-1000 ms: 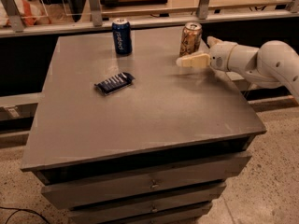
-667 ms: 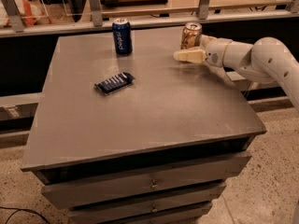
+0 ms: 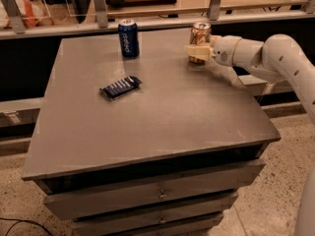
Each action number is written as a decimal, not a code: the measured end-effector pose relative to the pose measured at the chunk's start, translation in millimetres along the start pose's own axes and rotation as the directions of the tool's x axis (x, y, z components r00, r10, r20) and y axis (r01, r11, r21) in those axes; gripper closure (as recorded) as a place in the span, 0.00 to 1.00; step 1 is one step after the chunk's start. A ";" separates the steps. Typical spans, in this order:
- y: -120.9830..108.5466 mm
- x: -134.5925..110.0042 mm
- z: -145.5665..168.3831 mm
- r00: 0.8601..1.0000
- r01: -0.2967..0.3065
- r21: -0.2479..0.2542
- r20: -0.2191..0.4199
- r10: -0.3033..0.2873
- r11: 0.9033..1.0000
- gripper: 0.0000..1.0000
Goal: Move orange can near rxbar blueberry
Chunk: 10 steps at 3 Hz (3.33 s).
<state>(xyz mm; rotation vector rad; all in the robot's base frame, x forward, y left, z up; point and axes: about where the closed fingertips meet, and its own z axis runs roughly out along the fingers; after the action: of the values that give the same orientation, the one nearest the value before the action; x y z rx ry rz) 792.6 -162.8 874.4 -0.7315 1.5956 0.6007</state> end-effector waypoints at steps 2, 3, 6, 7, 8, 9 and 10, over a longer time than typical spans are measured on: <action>77.8 -47.6 -21.1 0.999 -0.018 -0.233 0.046 0.029 0.972 1.00; 149.7 -54.1 -26.2 0.999 -0.006 -0.347 0.036 0.020 0.938 1.00; 244.5 -16.3 13.3 1.000 0.018 -0.443 0.018 -0.012 0.896 1.00; 244.2 -12.0 28.8 0.998 0.056 -0.416 0.035 -0.046 0.908 1.00; 242.1 -3.6 36.2 0.996 0.086 -0.389 0.032 -0.080 0.917 0.82; 240.1 2.7 37.9 0.994 0.104 -0.373 0.024 -0.103 0.922 0.59; 236.2 5.0 35.5 0.993 0.114 -0.350 0.020 -0.114 0.930 0.36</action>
Offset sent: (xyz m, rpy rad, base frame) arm -0.1750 0.1059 0.0536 0.1217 0.1003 0.4472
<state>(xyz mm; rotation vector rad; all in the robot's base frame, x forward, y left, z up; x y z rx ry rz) 639.7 20.1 859.1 -1.0823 1.4500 0.8105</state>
